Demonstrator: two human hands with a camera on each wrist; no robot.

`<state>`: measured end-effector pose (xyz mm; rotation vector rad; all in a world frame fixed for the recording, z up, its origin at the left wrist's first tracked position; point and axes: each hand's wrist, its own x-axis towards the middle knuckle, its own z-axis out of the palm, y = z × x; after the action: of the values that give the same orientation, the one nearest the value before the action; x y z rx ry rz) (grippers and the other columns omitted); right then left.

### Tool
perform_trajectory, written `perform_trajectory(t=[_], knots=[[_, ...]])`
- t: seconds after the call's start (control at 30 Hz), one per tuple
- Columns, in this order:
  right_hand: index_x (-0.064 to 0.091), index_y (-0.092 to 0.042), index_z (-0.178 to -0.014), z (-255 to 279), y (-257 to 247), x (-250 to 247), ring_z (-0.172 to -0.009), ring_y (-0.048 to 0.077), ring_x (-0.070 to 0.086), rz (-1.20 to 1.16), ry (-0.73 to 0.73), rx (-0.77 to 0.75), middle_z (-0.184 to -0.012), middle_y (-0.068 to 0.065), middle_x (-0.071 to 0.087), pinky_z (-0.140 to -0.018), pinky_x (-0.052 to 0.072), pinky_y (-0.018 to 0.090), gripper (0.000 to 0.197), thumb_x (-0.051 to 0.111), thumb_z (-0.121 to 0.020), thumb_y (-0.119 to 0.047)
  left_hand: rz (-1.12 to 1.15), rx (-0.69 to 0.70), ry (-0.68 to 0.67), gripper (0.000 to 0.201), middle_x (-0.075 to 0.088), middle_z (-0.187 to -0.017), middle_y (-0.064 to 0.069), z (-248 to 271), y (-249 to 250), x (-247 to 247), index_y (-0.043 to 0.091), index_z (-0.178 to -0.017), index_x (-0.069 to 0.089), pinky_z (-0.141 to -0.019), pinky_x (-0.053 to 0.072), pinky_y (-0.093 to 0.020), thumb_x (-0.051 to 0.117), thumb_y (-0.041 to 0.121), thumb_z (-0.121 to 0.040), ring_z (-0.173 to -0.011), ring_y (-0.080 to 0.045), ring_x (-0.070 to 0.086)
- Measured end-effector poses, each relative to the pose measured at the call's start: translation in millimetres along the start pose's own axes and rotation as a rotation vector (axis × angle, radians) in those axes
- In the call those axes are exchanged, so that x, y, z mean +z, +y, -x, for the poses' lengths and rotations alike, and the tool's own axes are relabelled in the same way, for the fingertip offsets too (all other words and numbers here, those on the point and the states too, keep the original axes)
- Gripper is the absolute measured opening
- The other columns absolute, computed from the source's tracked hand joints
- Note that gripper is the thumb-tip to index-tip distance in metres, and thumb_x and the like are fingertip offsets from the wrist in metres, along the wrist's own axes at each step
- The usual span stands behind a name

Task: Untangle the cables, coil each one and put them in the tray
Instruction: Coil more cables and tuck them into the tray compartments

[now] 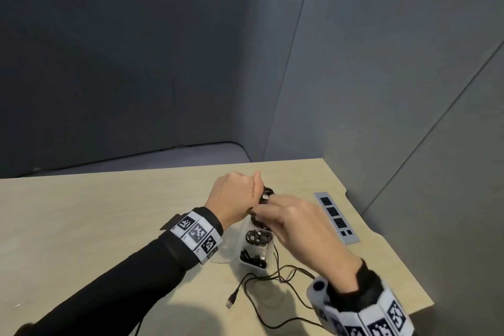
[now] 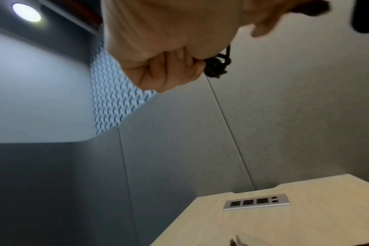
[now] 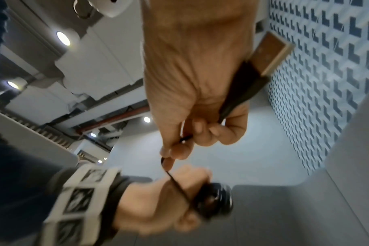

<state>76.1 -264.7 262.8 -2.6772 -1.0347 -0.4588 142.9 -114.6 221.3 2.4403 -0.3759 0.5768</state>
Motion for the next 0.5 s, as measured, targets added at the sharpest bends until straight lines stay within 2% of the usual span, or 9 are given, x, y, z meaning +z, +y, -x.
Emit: perform_trajectory(t=[0.07,0.13,0.2,0.27,0.3,0.4,0.47,0.5], knots=[[0.066,-0.03,-0.085,-9.2,5.3,-17.2,-0.064,0.009,0.045,0.004,0.072,-0.065,-0.072,-0.01,0.055,-0.047,0.042,0.027,0.016,0.052,-0.092,-0.032,0.038,0.168,-0.083,0.047,0.054,-0.046,-0.015,1.5,1.6,2.7,0.011,-0.046,0.043,-0.044,0.028,-0.027,0.022,0.033,-0.081,-0.042,-0.035,0.051],[0.067,-0.031,-0.084,-18.3,12.9,-30.6,-0.063,0.004,0.041,-0.079,0.09,-0.062,-0.071,-0.011,0.055,-0.05,0.043,0.029,0.014,0.056,-0.091,-0.036,0.2,0.226,-0.13,0.036,0.05,-0.043,-0.016,2.3,7.4,2.3,0.009,-0.046,0.044,-0.042,0.026,-0.024,0.029,0.03,-0.071,-0.038,-0.033,0.047],[0.072,-0.032,-0.081,-26.3,24.2,-37.0,-0.061,0.003,0.046,-0.176,0.183,-0.008,-0.068,-0.014,0.058,-0.052,0.043,0.028,0.012,0.063,-0.086,-0.039,0.436,0.205,-0.087,0.033,0.043,-0.042,-0.011,0.6,16.4,7.1,0.015,-0.05,0.04,-0.043,0.024,-0.024,0.029,0.032,-0.076,-0.038,-0.02,0.038],[0.075,-0.027,-0.076,-35.5,37.1,-39.5,-0.058,0.006,0.053,-0.362,0.294,0.09,-0.064,-0.016,0.062,-0.054,0.043,0.026,0.013,0.071,-0.079,-0.038,0.638,0.159,-0.053,0.036,0.036,-0.045,0.009,-2.9,26.3,12.9,0.019,-0.052,0.038,-0.046,0.024,-0.022,0.028,0.033,-0.084,-0.041,-0.011,0.032],[0.076,-0.022,-0.073,-39.0,45.3,-39.2,-0.054,0.006,0.055,-0.467,0.336,0.155,-0.06,-0.015,0.063,-0.053,0.043,0.024,0.012,0.074,-0.078,-0.033,0.69,0.129,-0.018,0.04,0.033,-0.045,0.013,-5.2,30.7,14.9,0.022,-0.051,0.038,-0.047,0.025,-0.022,0.026,0.034,-0.087,-0.042,-0.007,0.03],[0.073,-0.009,-0.073,-41.2,69.9,-29.5,-0.041,0.003,0.047,-0.742,0.394,0.314,-0.051,-0.011,0.062,-0.047,0.035,0.011,0.006,0.074,-0.08,-0.009,0.807,-0.025,0.063,0.058,0.033,-0.038,0.009,-12.2,36.6,17.0,0.024,-0.041,0.041,-0.049,0.026,-0.025,0.022,0.032,-0.095,-0.041,-0.005,0.028],[0.074,-0.013,-0.081,-35.8,80.0,-13.6,-0.047,0.002,0.05,-0.816,0.335,0.344,-0.058,-0.005,0.067,-0.05,0.04,0.014,0.008,0.069,-0.083,-0.006,0.842,-0.067,0.058,0.061,0.037,-0.036,0.008,-14.4,37.8,16.7,0.026,-0.039,0.047,-0.05,0.027,-0.025,0.021,0.03,-0.095,-0.041,-0.006,0.03],[0.075,-0.02,-0.084,-31.7,80.6,-4.3,-0.054,0.006,0.053,-0.821,0.29,0.339,-0.064,0.0,0.069,-0.054,0.043,0.018,0.013,0.067,-0.085,-0.01,0.824,-0.065,0.063,0.062,0.038,-0.036,0.008,-14.4,39.2,15.4,0.026,-0.039,0.048,-0.049,0.027,-0.024,0.021,0.03,-0.095,-0.04,-0.006,0.03]])
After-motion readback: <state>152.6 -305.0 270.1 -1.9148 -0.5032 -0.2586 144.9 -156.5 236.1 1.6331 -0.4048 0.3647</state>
